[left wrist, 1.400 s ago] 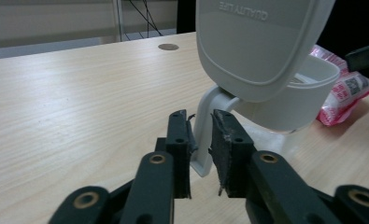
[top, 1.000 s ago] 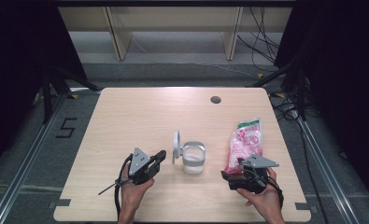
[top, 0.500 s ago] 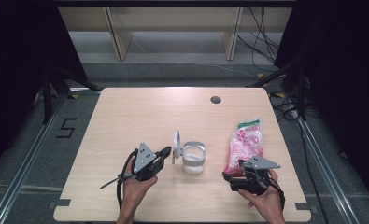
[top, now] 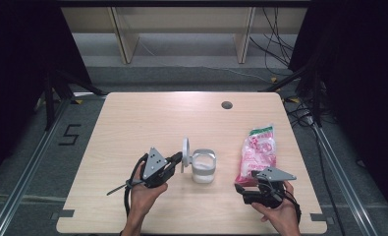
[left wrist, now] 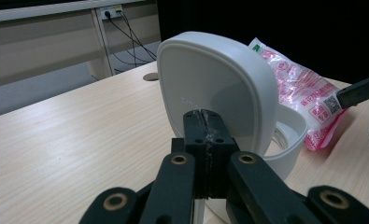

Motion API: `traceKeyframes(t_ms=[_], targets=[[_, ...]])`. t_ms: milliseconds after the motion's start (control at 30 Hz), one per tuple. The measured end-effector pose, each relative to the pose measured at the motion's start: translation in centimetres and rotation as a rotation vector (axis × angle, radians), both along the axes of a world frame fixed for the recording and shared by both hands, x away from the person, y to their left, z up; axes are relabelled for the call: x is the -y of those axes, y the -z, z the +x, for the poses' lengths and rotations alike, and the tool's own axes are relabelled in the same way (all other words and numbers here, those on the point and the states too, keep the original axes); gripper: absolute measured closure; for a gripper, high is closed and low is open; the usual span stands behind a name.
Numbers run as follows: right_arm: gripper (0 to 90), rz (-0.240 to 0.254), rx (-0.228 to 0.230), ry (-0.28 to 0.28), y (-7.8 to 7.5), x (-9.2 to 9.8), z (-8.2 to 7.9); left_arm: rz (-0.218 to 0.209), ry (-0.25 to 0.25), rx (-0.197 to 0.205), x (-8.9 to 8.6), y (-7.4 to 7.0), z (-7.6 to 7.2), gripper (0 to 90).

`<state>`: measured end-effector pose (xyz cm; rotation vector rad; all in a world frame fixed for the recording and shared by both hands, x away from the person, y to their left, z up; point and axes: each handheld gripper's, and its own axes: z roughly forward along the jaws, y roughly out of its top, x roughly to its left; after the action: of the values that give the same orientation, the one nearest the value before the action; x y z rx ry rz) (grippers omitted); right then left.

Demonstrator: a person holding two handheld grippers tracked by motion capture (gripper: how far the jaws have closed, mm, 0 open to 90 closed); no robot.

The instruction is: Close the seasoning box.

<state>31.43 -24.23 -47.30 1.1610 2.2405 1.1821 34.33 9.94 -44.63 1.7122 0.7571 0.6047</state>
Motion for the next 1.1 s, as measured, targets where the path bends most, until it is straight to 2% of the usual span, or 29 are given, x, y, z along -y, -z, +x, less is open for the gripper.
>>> traceKeyframes(t_ms=[33,67,100,133,167,267,300,333,367,433,733,800,833,900,933,1033,1067,1100], targets=[[23.2,-0.001,0.001,-0.001,0.0,0.0,0.0,0.008,0.002,0.004,0.0,-0.1,0.0,89.3],[23.2,-0.002,0.000,0.000,0.0,0.0,0.0,0.023,0.016,0.038,0.0,-0.1,0.2,89.3],[23.2,-0.008,0.004,-0.013,0.1,0.1,0.1,0.025,0.014,0.037,0.0,-0.2,0.1,89.3],[23.5,0.004,-0.012,-0.014,0.1,0.0,0.0,0.027,0.018,0.036,0.0,-0.2,0.1,89.2],[23.5,-0.002,-0.004,-0.003,0.1,-0.1,-0.1,0.031,0.008,0.031,0.0,-0.3,0.1,89.2],[23.1,-0.014,-0.010,-0.027,0.2,0.0,0.1,0.033,0.008,0.043,-0.1,-0.4,0.1,89.2],[23.4,-0.012,-0.004,-0.009,0.2,-0.1,0.0,0.027,0.015,0.045,0.0,-0.4,0.1,89.2],[23.6,0.011,-0.035,0.002,0.1,-0.3,-0.3,0.039,0.008,0.044,0.0,-0.5,-0.1,89.2],[23.6,-0.012,-0.009,-0.013,0.1,-0.1,-0.1,0.036,0.009,0.046,0.0,-0.5,-0.1,89.2],[23.3,-0.006,-0.004,-0.017,0.1,-0.1,0.0,0.036,0.009,0.049,0.0,-0.5,-0.1,89.2],[23.4,-0.005,-0.012,-0.007,0.1,0.0,-0.1,0.040,0.029,0.047,0.9,-0.4,-0.2,89.2],[23.4,-0.013,-0.014,-0.011,0.2,0.0,-0.1,0.040,0.031,0.048,1.1,-0.4,-0.1,89.2],[23.3,-0.014,-0.016,-0.034,0.2,0.1,0.1,0.044,0.033,0.047,1.2,-0.4,-0.2,89.1],[23.5,-0.004,-0.003,-0.016,0.3,-0.1,-0.1,0.041,0.040,0.046,1.5,-0.4,-0.2,89.1],[23.5,0.004,-0.028,0.002,0.2,-0.3,-0.3,0.041,0.043,0.046,1.6,-0.4,-0.2,89.0],[23.4,0.004,-0.026,0.004,0.2,-0.3,-0.3,0.045,0.052,0.049,1.8,-0.5,-0.3,88.3],[23.5,-0.002,-0.009,-0.024,0.3,0.0,0.0,0.040,0.051,0.047,1.8,-0.5,-0.3,88.1],[23.5,-0.007,-0.008,-0.018,0.3,0.0,0.0,0.038,0.052,0.045,1.8,-0.6,-0.4,87.6]])
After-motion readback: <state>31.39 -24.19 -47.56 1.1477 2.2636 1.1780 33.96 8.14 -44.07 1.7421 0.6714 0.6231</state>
